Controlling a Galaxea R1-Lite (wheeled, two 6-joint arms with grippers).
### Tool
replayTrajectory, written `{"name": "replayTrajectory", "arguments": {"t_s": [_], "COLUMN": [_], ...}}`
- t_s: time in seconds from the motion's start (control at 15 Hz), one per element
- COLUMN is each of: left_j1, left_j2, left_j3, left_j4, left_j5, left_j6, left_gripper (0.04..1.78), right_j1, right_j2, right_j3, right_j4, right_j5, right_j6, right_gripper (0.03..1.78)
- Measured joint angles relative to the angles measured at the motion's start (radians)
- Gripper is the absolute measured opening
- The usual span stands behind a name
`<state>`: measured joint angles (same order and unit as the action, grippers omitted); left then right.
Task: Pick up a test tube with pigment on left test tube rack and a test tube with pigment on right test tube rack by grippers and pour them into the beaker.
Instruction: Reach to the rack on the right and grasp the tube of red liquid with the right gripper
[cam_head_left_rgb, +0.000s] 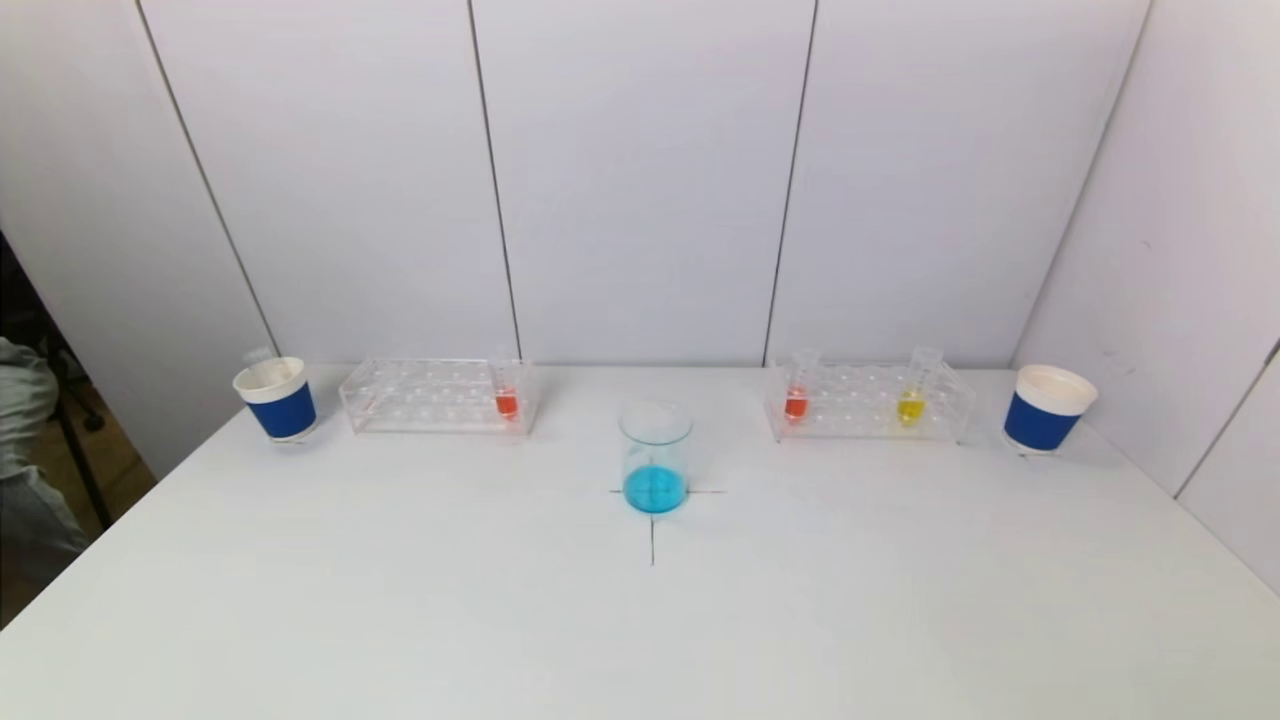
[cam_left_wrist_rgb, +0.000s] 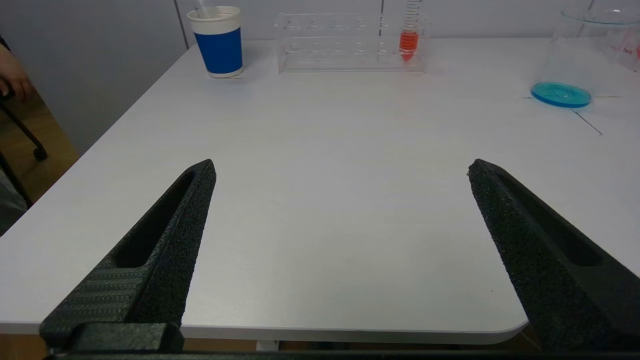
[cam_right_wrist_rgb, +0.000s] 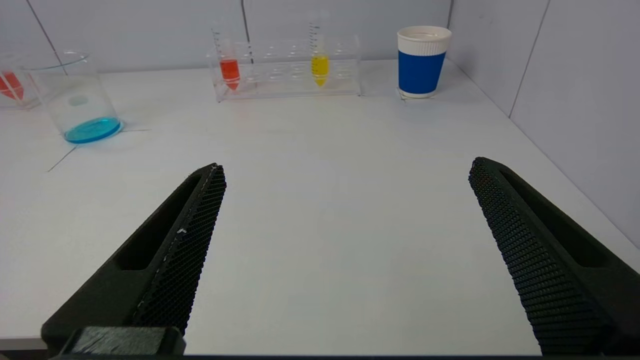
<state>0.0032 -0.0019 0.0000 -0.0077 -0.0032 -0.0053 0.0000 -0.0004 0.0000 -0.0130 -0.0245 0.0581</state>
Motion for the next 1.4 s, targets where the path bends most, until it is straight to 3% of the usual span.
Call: {"name": "replayTrajectory", "arguments": {"t_s": [0.73, 1.07, 1.4], "left_j1": [0.0, 0.0, 0.0], "left_j2": [0.0, 0.0, 0.001], "left_j3": [0.0, 0.0, 0.0], "left_j4": [-0.001, -0.001, -0.001], "left_j5": [0.0, 0.0, 0.0], "left_j6": [0.0, 0.0, 0.0], "left_gripper": [1.76, 1.76, 1.76], "right_j1": [0.0, -0.002, 0.0], "right_j2": [0.0, 0.047, 0.25], "right_j3": [-0.009, -0.182, -0.348], "right_j4": [0.005, 0.043, -0.003], "right_j5": [-0.001, 0.027, 0.039], "right_j6": [-0.014, -0.019, -0.02], "right_gripper": [1.77, 1.77, 1.77]}}
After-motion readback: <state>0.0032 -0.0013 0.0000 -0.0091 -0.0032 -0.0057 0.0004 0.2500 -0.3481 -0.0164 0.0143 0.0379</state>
